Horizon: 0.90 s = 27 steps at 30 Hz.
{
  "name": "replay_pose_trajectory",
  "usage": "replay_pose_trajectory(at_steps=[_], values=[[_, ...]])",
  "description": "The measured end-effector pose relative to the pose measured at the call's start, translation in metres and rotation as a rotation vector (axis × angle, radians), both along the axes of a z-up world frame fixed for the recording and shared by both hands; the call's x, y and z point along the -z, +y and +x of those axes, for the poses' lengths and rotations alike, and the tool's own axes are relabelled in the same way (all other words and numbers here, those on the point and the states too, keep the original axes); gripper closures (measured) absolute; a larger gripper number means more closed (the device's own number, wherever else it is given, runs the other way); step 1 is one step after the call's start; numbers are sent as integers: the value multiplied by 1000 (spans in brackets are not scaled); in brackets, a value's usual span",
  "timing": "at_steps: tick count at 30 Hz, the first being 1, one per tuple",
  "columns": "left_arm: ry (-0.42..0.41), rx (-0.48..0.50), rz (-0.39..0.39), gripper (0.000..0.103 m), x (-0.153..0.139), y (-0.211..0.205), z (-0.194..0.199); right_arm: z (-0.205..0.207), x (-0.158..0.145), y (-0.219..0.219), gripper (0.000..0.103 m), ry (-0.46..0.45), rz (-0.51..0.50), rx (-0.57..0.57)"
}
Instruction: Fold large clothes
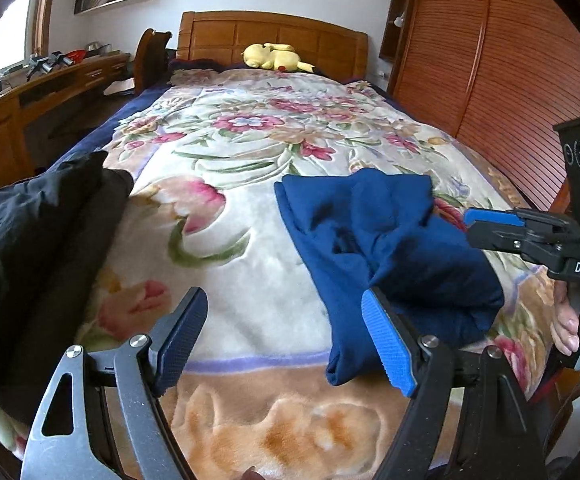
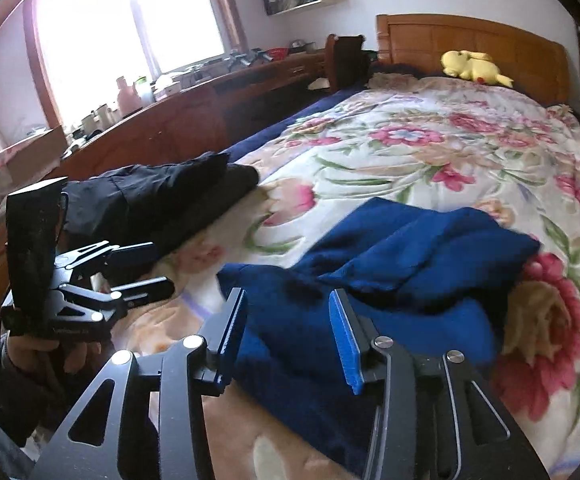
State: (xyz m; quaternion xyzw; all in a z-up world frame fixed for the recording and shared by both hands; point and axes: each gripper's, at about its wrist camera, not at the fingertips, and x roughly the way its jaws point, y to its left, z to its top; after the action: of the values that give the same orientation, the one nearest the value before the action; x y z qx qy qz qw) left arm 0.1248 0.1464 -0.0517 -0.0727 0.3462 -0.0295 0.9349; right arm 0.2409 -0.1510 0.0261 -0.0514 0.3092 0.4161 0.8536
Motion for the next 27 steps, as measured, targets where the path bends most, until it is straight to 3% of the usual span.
replay_pose_trajectory(at_steps=[9, 17, 27], values=[[-34, 56, -13, 23, -14, -20, 10, -20, 33, -26, 58, 0, -119, 134], [-47, 102, 25, 23, -28, -43, 24, -16, 52, -46, 51, 98, -39, 151], [0, 120, 51, 23, -21, -58, 38, -22, 57, -65, 45, 127, -16, 147]])
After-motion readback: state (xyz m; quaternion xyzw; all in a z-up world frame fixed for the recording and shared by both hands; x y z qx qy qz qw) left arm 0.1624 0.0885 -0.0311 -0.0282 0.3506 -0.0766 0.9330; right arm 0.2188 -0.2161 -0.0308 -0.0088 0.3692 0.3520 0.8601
